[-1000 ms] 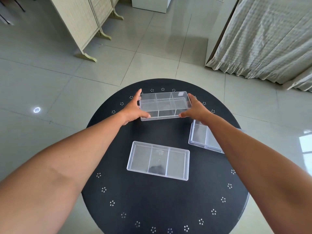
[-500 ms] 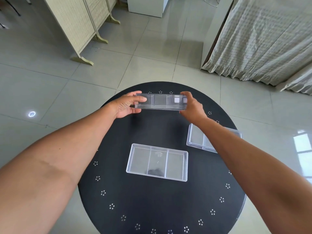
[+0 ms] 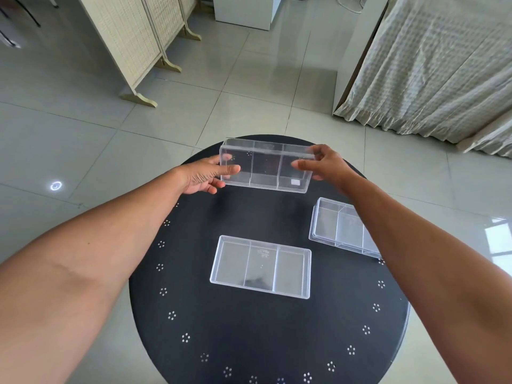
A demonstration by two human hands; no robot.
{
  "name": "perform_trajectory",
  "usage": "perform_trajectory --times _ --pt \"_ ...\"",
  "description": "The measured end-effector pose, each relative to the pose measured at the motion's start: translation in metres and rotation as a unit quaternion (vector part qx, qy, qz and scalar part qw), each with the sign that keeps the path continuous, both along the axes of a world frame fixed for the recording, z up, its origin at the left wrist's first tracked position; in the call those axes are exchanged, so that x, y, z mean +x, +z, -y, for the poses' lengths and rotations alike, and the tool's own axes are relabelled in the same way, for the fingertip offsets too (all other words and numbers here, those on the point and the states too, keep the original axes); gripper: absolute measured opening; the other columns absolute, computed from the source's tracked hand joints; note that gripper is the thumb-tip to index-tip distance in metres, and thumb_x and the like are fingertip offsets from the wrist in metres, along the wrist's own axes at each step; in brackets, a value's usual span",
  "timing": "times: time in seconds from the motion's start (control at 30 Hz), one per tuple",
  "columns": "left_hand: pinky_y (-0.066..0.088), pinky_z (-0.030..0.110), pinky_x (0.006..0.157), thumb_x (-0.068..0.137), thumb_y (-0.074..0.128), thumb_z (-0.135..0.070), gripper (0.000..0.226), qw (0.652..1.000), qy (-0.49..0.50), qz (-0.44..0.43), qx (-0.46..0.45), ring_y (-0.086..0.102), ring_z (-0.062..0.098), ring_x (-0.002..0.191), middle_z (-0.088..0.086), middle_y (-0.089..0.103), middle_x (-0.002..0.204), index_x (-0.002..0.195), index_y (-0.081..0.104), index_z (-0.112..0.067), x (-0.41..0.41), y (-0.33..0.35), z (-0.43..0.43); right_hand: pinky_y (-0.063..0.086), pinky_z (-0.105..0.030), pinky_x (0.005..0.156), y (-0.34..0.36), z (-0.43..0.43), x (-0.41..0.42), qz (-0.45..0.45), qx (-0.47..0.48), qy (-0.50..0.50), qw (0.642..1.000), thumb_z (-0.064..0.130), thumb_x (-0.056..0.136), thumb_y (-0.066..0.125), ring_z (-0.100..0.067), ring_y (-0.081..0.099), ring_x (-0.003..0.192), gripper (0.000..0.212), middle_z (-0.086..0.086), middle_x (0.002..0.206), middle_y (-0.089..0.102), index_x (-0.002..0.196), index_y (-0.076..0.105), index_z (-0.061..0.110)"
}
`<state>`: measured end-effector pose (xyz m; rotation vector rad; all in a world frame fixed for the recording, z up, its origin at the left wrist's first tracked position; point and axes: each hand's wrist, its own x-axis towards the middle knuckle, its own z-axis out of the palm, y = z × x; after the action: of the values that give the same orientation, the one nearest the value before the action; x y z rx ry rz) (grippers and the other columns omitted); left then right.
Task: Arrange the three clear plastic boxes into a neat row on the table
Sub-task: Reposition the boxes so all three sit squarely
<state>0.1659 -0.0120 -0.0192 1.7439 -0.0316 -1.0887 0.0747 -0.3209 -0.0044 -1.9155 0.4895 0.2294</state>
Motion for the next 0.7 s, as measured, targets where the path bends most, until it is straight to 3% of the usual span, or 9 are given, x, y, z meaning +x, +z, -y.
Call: perform_trajectory --times 0.1,0.17,0.27,0.37,0.43,0.5,0.63,0.7 --pt "0.052 0.025 0.057 0.065 0.071 -0.067 0.078 0.999 0.013 0.022 0.046 0.056 0.011 0.065 0.008 0.057 0.125 0.133 0.045 -0.039 -0.001 -0.003 0.002 0.057 -0.050 0.085 -0.002 -0.005 0.001 -0.010 0.053 -0.059 0.997 0.050 0.069 0.084 -0.024 0.066 0.087 0.071 -0.009 0.108 0.064 0.122 0.054 0.013" --pt "0.057 0.031 0.062 0.074 0.062 -0.068 0.070 0.997 0.041 0.030 0.062 0.062 0.016 0.077 0.005 0.054 0.120 0.133 0.048 -0.032 -0.001 -0.006 0.007 0.057 -0.053 0.083 -0.004 -0.011 0.003 -0.024 0.067 -0.094 0.993 0.054 0.074 0.078 -0.028 0.067 0.078 0.069 -0.013 0.097 0.068 0.119 0.058 0.007" --pt "0.060 0.039 0.073 0.080 0.061 -0.062 0.076 0.991 0.106 0.038 0.077 0.061 0.023 0.093 0.008 0.052 0.116 0.131 0.049 -0.008 0.001 -0.013 0.017 0.060 -0.042 0.072 -0.007 -0.021 0.005 -0.049 0.072 -0.131 0.987 0.047 0.090 0.064 -0.027 0.063 0.070 0.043 -0.014 0.089 0.067 0.107 0.065 0.007" --pt "0.059 0.040 0.078 0.083 0.061 -0.057 0.071 0.983 0.156 0.058 0.083 0.061 0.025 0.095 0.012 0.055 0.113 0.128 0.052 -0.002 0.002 -0.018 0.026 0.054 -0.031 0.059 -0.010 -0.028 0.009 -0.064 0.091 -0.150 0.982 0.028 0.097 0.056 -0.026 0.058 0.070 0.031 -0.015 0.086 0.061 0.112 0.065 0.002" --pt "0.057 0.038 0.079 0.086 0.060 -0.053 0.066 0.979 0.168 0.068 0.094 0.061 0.026 0.097 0.015 0.057 0.115 0.129 0.052 -0.003 0.003 -0.022 0.029 0.051 -0.032 0.060 -0.013 -0.029 0.013 -0.076 0.090 -0.157 0.981 0.016 0.095 0.052 -0.026 0.057 0.070 0.029 -0.016 0.086 0.059 0.113 0.065 -0.003" --pt "0.055 0.036 0.080 0.090 0.058 -0.046 0.061 0.978 0.168 0.075 0.102 0.060 0.027 0.102 0.015 0.057 0.117 0.132 0.049 -0.003 0.003 -0.025 0.033 0.050 -0.035 0.065 -0.014 -0.030 0.016 -0.094 0.074 -0.154 0.981 0.007 0.092 0.047 -0.026 0.058 0.066 0.021 -0.015 0.088 0.060 0.099 0.067 0.004" --pt "0.051 0.037 0.092 0.093 0.056 -0.036 0.055 0.976 0.166 0.081 0.117 0.058 0.026 0.109 0.011 0.056 0.127 0.138 0.044 -0.007 0.000 -0.031 0.041 0.033 -0.034 0.060 -0.021 -0.029 0.022 -0.129 0.021 -0.133 0.982 -0.009 0.086 0.036 -0.025 0.041 0.072 0.027 -0.004 0.117 0.062 0.076 0.042 0.016" --pt "0.049 0.037 0.096 0.093 0.055 -0.033 0.049 0.976 0.162 0.074 0.122 0.058 0.025 0.111 0.009 0.057 0.125 0.135 0.048 -0.009 -0.002 -0.035 0.044 0.033 -0.032 0.061 -0.026 -0.028 0.022 -0.138 0.004 -0.138 0.981 -0.009 0.086 0.033 -0.023 0.041 0.077 0.030 -0.002 0.118 0.057 0.072 0.035 0.017"
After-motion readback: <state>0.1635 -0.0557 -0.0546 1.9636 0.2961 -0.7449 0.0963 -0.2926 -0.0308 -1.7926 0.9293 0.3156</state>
